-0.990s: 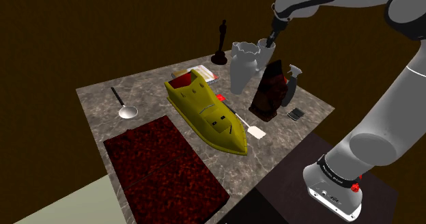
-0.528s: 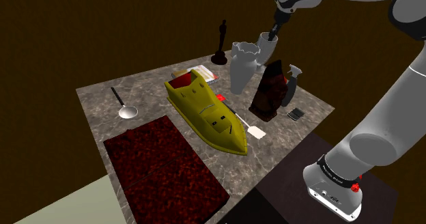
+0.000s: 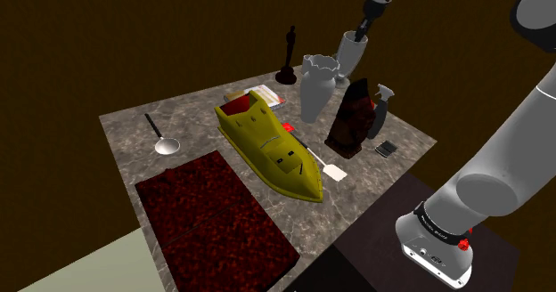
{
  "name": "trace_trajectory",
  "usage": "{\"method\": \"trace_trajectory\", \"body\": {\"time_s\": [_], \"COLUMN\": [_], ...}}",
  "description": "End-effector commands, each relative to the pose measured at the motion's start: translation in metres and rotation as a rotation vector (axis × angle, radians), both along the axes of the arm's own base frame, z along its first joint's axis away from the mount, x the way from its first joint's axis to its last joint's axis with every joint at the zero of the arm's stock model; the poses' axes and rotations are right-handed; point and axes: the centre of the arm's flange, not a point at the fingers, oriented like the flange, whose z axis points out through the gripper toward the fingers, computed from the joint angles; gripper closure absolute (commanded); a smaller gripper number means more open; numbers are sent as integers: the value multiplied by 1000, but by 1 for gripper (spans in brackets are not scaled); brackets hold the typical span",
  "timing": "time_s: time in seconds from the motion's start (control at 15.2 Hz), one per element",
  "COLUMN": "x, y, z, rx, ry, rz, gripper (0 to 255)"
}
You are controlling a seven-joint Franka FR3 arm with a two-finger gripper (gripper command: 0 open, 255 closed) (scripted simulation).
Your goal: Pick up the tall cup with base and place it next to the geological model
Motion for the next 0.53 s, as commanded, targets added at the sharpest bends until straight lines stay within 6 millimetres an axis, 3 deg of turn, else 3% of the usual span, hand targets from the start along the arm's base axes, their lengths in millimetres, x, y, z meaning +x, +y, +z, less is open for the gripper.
{"method": "trace_trajectory", "body": {"time_s": [0.0, 0.46], "x": [1, 1], "y": [1, 1], "z": [12, 49], "rx": [-1, -1], "ry": [-2, -2], "rz": [0, 0], "gripper": [255, 255]}}
